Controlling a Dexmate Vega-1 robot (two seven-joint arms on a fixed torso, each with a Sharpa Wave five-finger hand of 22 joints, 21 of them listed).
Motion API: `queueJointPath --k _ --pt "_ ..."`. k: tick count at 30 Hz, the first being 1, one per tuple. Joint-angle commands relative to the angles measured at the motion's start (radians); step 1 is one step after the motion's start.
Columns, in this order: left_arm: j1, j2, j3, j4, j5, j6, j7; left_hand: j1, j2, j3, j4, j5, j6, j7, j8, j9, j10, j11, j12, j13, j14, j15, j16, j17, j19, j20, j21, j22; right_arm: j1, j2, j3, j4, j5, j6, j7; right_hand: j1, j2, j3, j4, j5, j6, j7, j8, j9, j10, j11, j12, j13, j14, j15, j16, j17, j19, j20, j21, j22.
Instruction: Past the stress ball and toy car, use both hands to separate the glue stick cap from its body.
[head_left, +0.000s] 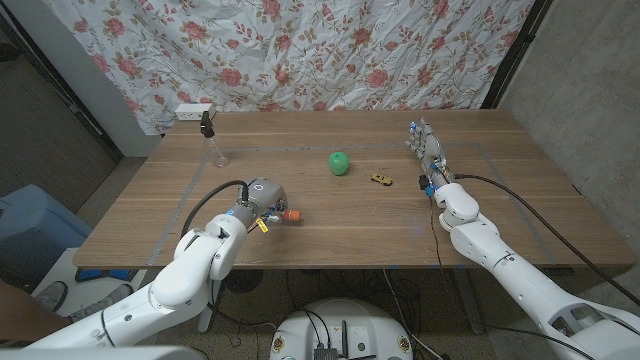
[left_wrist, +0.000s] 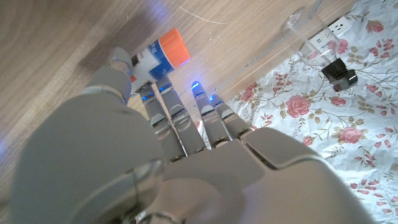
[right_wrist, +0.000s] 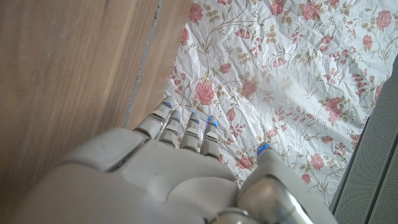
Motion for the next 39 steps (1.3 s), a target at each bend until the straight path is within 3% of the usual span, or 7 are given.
queueJointPath --k 1,9,15,24,39 --pt "-0.028 0.007 -0.034 -0.002 -0.034 -0.039 0.004 0.009 0.018 -0.005 0.001 0.006 0.088 -0.008 -0.002 0.003 0.036 -0.030 0.004 0.002 0.005 -0.144 0.001 0.003 0.003 -0.024 0.002 0.003 -0.011 -0.041 0.003 -0.051 -0.001 -0.035 0.017 -0.003 0.009 0.001 -0.004 -0.003 0.010 -0.003 -0.001 0.003 0.009 0.001 0.005 0.003 0.007 -0.001 0.002 0.006 0.003 -0.001 0.003 0.003" --pt "-0.065 -0.009 -0.036 0.012 -0.060 -0.052 -0.003 0.004 0.021 -0.011 0.003 0.006 0.086 -0.007 -0.006 0.003 0.036 -0.030 0.002 0.002 0.002 -0.143 -0.001 0.003 0.000 -0.024 0.000 0.003 -0.008 -0.068 0.004 -0.070 -0.018 -0.045 0.025 -0.001 0.006 0.002 -0.009 -0.004 0.010 -0.003 -0.002 0.003 0.017 0.001 0.007 0.003 0.006 -0.003 0.002 0.005 0.003 -0.001 0.003 0.003" --pt "-0.083 -0.038 -0.032 0.016 -0.077 -0.044 0.013 0.002 0.023 -0.014 0.004 0.006 0.088 -0.004 -0.007 0.003 0.036 -0.030 0.001 0.002 0.001 -0.143 -0.002 0.003 -0.003 -0.022 -0.001 0.003 -0.013 -0.096 -0.003 -0.099 -0.032 -0.064 0.041 0.009 0.002 0.006 -0.020 -0.003 0.012 0.002 -0.002 0.003 0.022 -0.004 0.009 0.003 0.005 -0.022 -0.001 0.001 0.007 -0.008 0.004 0.003" --pt "-0.092 -0.076 -0.038 0.035 -0.147 -0.043 0.090 0.001 0.026 -0.018 0.004 0.006 0.092 -0.003 -0.009 0.003 0.039 -0.030 0.001 0.003 0.000 -0.143 -0.003 0.003 -0.005 -0.021 -0.001 0.003 -0.015 -0.134 -0.015 -0.137 -0.067 -0.091 0.052 0.039 -0.014 0.016 -0.053 -0.005 0.012 0.003 -0.004 0.003 0.041 -0.003 0.014 0.004 0.017 -0.047 -0.003 -0.013 0.025 -0.015 0.008 0.002" --pt "-0.152 -0.121 -0.002 0.095 -0.233 -0.083 0.203 0.003 0.031 -0.022 0.003 0.006 0.102 0.001 -0.009 0.003 0.048 -0.029 0.002 0.004 0.003 -0.144 -0.003 0.004 -0.007 -0.019 -0.001 0.003 -0.001 -0.179 -0.043 -0.175 -0.133 -0.114 0.079 0.058 -0.022 0.022 -0.077 -0.008 0.013 -0.004 -0.004 0.003 0.047 -0.002 0.014 0.005 0.022 -0.037 -0.006 -0.023 0.028 -0.016 0.007 0.003"
